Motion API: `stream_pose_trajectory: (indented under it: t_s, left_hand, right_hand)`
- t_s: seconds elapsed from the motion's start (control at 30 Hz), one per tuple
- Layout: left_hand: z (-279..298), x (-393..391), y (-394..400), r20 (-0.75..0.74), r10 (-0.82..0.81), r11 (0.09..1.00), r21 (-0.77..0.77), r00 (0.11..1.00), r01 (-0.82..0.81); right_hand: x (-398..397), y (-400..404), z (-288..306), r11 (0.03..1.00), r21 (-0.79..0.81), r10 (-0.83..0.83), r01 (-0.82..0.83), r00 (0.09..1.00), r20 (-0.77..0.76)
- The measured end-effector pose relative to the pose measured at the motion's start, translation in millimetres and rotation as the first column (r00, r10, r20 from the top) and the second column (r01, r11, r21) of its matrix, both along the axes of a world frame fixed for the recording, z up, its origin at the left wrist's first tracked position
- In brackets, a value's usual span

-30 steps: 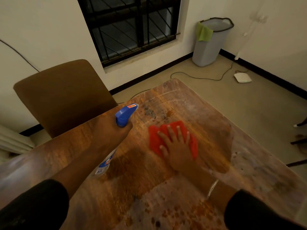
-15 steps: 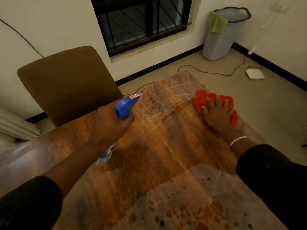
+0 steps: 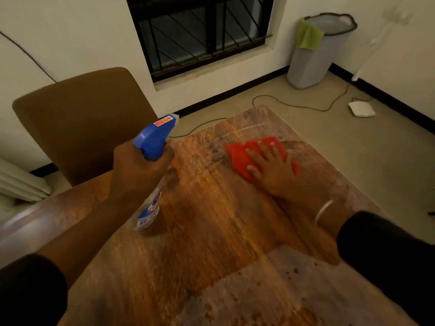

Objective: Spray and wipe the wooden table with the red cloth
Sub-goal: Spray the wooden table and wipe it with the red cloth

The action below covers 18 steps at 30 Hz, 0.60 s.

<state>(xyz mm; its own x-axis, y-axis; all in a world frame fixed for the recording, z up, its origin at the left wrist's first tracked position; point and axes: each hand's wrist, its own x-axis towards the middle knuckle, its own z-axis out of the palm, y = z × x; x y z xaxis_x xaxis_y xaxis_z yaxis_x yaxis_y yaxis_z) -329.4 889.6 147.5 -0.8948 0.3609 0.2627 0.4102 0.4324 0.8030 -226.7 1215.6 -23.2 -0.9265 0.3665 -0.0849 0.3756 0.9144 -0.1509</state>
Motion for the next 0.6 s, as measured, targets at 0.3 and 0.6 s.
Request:
stream_pose_trajectory:
  t_s: [0.3,0.6]
  left_hand:
    - [-8.4,-16.1,3.0,-0.039,0.038,0.998,0.06,0.999,-0.036]
    - [-9.3,-25.8,17.2,-0.078,-0.008,0.994,0.108,0.997,0.016]
  right_hand:
    - [-49.2,-79.8,-5.2,0.998,-0.053,-0.037,0.033,0.996,-0.083]
    - [-68.5,-24.1,-0.2,0.983,0.021,0.182,-0.181,0.982,-0.045]
